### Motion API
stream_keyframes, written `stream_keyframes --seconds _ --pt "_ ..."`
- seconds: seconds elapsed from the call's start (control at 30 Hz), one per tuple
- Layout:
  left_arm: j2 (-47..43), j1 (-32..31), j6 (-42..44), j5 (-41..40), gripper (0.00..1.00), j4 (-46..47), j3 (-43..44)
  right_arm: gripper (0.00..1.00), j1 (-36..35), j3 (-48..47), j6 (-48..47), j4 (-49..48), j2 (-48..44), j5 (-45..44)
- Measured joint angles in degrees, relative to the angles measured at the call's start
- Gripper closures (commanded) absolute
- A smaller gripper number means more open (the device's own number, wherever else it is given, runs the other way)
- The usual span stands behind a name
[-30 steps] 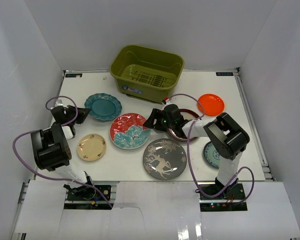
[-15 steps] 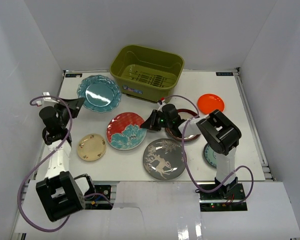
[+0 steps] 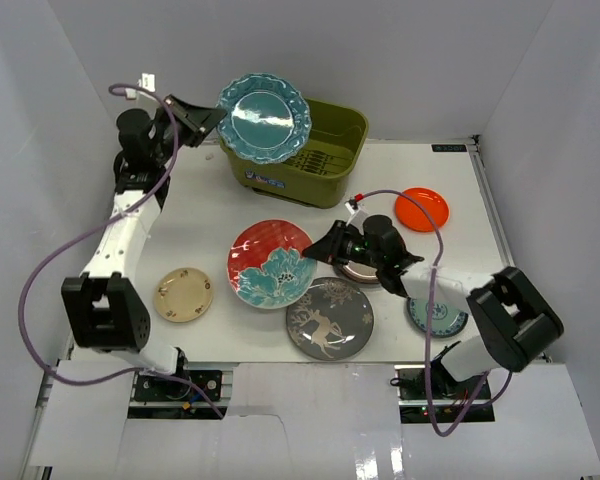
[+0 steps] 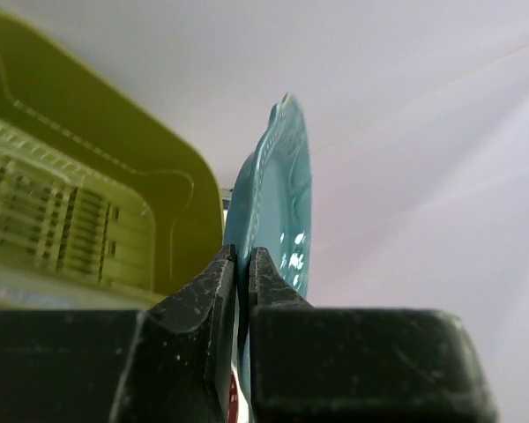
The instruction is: Place the plates into the plastic bin on the countertop
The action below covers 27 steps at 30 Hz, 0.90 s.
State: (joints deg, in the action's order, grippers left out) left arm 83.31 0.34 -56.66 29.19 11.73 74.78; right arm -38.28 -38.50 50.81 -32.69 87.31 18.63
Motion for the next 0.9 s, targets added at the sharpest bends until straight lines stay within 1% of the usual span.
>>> stream_keyframes --seconds 0.17,0.3,0.4,0.57,0.63,0.73,0.8,0.83,0.9 --pt "16.3 -4.4 2.0 -2.3 1.00 -4.7 17.9 0.92 2.1 5.4 0.7 0.4 -11.6 2.2" --pt "29.8 -7.0 4.2 -6.1 1.00 -10.0 30.8 0.92 2.3 6.7 -1.0 6.1 -19.6 2.6" --pt "37.8 -8.5 5.4 -8.6 1.00 -12.9 37.7 0.92 2.2 7.6 -2.7 10.3 -25.0 2.8" --pt "53.1 -10.5 6.7 -12.1 1.00 -18.5 52.7 0.92 2.2 8.4 -4.8 15.8 -30.2 3.2" --pt "56.8 -11.0 6.7 -13.0 1.00 -19.5 55.6 0.92 2.2 8.4 -5.5 17.9 -31.3 3.1" --pt "59.0 -11.9 7.7 -13.8 1.00 -21.7 55.7 0.92 2.2 8.4 -6.7 21.3 -33.3 2.6" --pt "59.2 -12.6 9.3 -15.7 1.00 -22.7 54.3 0.92 2.2 8.4 -7.6 23.6 -35.1 1.8" --pt "59.2 -12.8 9.7 -16.1 0.84 -22.6 53.6 0.92 2.2 8.4 -8.0 24.4 -35.8 1.4" --pt "58.7 -13.4 10.5 -16.9 0.63 -21.5 51.5 0.92 2.2 8.1 -9.2 26.4 -37.1 0.3"
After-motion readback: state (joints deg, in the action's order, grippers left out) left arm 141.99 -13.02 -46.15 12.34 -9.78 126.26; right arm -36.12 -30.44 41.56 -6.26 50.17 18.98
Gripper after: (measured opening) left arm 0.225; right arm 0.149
